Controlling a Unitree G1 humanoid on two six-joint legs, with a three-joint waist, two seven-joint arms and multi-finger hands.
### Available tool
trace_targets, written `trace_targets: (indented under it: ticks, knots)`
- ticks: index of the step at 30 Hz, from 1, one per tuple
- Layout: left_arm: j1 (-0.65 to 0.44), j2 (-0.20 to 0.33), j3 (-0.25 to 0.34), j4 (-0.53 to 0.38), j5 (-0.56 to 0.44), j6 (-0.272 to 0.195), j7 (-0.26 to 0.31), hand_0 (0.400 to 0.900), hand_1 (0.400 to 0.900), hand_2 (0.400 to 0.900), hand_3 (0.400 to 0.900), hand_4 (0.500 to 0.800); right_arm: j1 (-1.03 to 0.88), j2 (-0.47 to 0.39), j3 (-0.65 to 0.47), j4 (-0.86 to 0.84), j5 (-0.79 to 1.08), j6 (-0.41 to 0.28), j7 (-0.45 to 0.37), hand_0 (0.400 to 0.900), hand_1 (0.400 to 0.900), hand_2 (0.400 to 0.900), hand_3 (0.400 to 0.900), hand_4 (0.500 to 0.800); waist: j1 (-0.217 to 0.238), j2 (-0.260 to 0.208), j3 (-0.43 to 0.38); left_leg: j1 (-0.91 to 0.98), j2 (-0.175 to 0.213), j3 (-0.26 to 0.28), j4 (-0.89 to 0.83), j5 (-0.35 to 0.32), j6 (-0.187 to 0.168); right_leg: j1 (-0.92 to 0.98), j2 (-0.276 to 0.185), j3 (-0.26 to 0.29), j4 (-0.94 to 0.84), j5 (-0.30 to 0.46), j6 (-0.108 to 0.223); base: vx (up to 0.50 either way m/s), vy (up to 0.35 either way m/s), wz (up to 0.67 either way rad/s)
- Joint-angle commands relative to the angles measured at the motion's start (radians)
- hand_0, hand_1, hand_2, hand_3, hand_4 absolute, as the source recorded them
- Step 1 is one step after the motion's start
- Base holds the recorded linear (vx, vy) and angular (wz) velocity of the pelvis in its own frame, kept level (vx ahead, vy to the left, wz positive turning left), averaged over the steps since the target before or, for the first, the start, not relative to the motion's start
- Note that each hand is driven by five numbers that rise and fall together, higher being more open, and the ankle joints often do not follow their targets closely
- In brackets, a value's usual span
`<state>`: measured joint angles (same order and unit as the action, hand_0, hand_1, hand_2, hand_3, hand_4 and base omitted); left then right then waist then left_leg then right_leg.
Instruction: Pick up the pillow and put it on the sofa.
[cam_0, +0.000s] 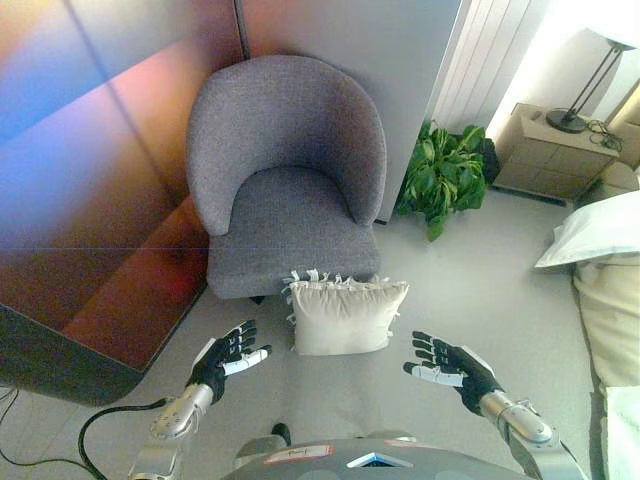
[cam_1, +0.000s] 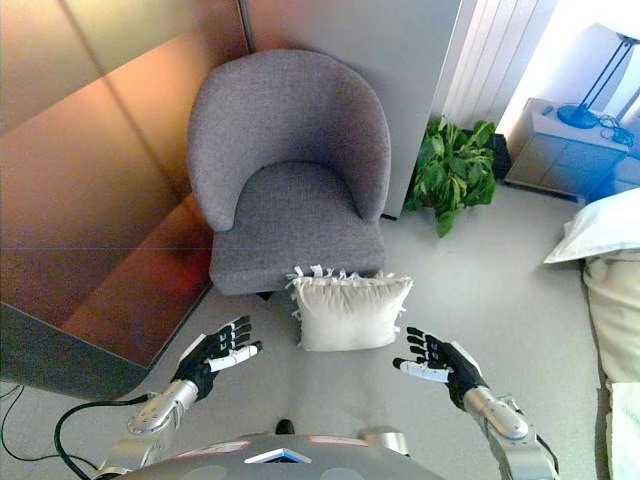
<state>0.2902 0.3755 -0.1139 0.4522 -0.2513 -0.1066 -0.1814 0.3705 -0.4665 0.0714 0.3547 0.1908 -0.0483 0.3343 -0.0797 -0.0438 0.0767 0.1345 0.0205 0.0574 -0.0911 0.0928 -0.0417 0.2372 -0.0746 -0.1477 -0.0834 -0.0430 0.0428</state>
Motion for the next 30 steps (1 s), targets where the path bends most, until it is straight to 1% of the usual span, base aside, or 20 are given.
trace_targets:
  ticks: [1,6,16,30]
  knots:
    - [-0.052,0.032,0.075,-0.074,-0.038,-0.072,0.019,0.9,0.9,0.9,0.9,0.8,-0.045,-0.023,-0.007,-0.092,0.023,-0.078,0.002,0.9,0.9,0.9,0.9,0.8,0.007,-0.012,-0.027,-0.003,0.034,0.038,0.056,-0.125,0.002,-0.088,-0.042,-0.051,0.027,0.053,0.065,0.0,0.0,0.0]
    - [-0.056,0.027,0.067,-0.068,-0.039,-0.074,0.021,0.9,0.9,0.9,0.9,0.8,-0.051,-0.025,0.006,-0.102,0.022,-0.083,0.003,0.9,0.9,0.9,0.9,0.8,0.008,-0.014,-0.026,-0.003,0.038,0.035,0.059,-0.125,0.0,-0.086,-0.038,-0.05,0.024,0.053,0.063,0.0,0.0,0.0]
    - [-0.076,0.039,0.038,-0.064,-0.019,-0.078,0.028,0.9,0.9,0.9,0.9,0.8,-0.066,-0.026,0.034,-0.109,0.026,-0.086,0.003,0.9,0.9,0.9,0.9,0.8,0.007,-0.017,-0.025,-0.006,0.043,0.034,0.064,-0.125,-0.005,-0.085,-0.031,-0.049,0.023,0.051,0.06,0.0,0.0,0.0]
    - [-0.081,0.043,0.027,-0.065,-0.025,-0.077,0.028,0.9,0.9,0.9,0.9,0.8,-0.065,-0.032,0.046,-0.111,0.027,-0.09,0.004,0.9,0.9,0.9,0.9,0.8,0.006,-0.018,-0.027,-0.008,0.051,0.034,0.055,-0.115,-0.009,-0.086,-0.022,-0.049,0.018,0.052,0.057,0.0,0.0,0.0]
